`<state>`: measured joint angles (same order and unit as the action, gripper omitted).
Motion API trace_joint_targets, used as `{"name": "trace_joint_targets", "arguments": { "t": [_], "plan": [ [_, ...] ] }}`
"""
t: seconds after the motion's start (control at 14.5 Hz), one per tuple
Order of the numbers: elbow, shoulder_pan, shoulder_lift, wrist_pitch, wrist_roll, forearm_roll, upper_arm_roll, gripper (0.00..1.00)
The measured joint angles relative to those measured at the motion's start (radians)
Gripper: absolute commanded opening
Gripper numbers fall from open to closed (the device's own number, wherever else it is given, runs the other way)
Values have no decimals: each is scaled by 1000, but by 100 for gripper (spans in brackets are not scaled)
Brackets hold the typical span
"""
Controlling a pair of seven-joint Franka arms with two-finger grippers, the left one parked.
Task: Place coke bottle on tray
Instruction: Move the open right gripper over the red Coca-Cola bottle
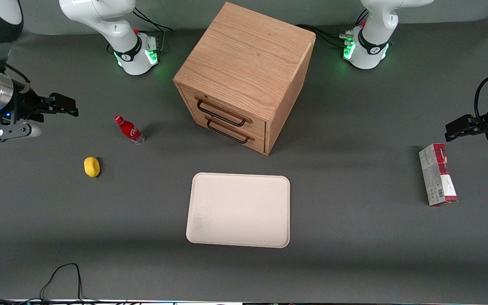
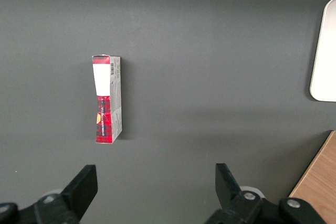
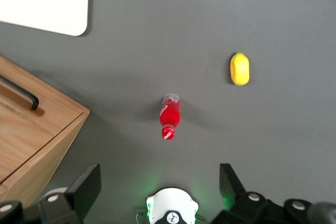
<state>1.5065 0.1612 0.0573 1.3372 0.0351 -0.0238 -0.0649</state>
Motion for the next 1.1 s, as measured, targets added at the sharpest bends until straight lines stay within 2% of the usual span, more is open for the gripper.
{"name": "trace_joint_targets", "arguments": {
  "t": [0.48,0.83,1.1],
  "plan": [
    [339,12,-307,65,0,1,4,100],
    [406,12,-323,106,0,4,3,100],
    [555,11,-320,271,0,5,-1,100]
  ]
}}
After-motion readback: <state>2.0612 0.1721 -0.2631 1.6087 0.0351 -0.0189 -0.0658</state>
